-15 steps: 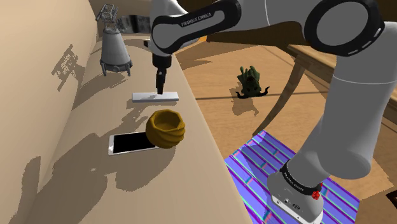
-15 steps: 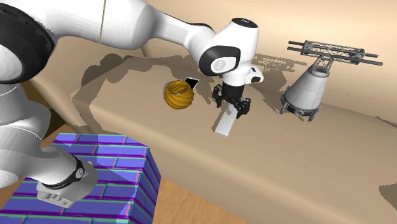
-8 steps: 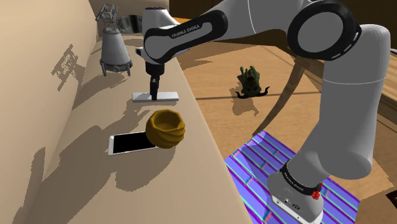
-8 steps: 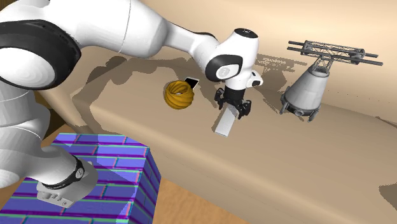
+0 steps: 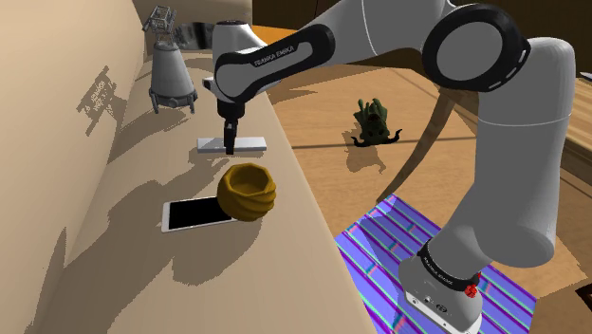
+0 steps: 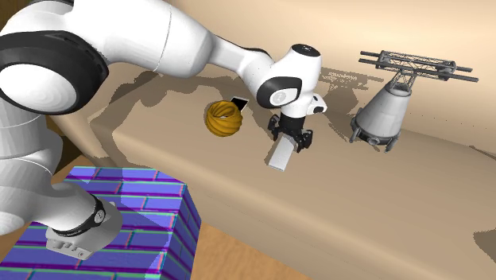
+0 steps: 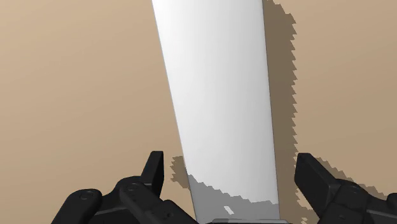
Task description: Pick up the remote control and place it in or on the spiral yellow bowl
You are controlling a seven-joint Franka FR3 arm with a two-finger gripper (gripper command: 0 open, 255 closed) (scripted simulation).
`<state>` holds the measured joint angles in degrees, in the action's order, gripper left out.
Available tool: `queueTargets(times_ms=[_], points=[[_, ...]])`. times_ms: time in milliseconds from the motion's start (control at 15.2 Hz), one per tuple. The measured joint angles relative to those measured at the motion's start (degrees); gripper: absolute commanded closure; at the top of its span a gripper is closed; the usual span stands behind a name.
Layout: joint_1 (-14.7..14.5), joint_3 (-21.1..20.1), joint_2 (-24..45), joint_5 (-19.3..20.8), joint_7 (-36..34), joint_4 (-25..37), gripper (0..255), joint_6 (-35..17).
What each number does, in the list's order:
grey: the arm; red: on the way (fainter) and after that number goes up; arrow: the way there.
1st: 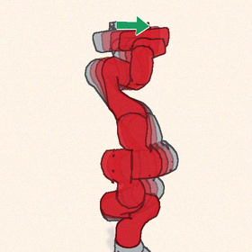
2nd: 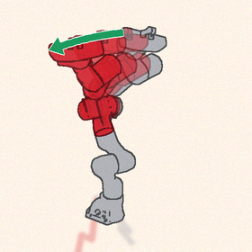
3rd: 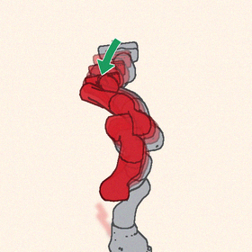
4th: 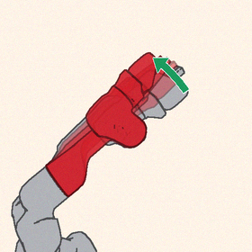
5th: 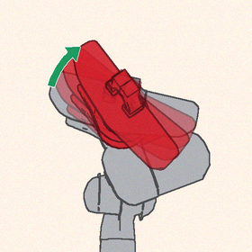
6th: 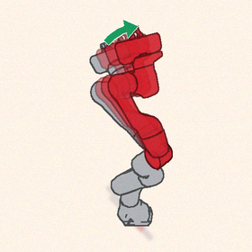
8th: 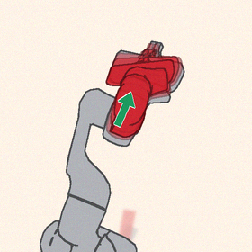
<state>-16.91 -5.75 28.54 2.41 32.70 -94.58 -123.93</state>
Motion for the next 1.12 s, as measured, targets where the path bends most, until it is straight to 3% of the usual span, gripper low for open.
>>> queueTargets(times_ms=[66, 132, 792, 1122], points=[[0.0, 0.0, 0.0, 0.0, 0.0, 0.0, 0, 0.0], [0.0, 0.0, 0.0, 0.0, 0.0, 0.0, 255, 0.0], [0.0, 0.0, -0.1, 0.0, 0.0, 0.0, 255, 0.0], [0.0, -0.1, -1.2, -0.2, 0.1, 1.3, 255, 2.5]])
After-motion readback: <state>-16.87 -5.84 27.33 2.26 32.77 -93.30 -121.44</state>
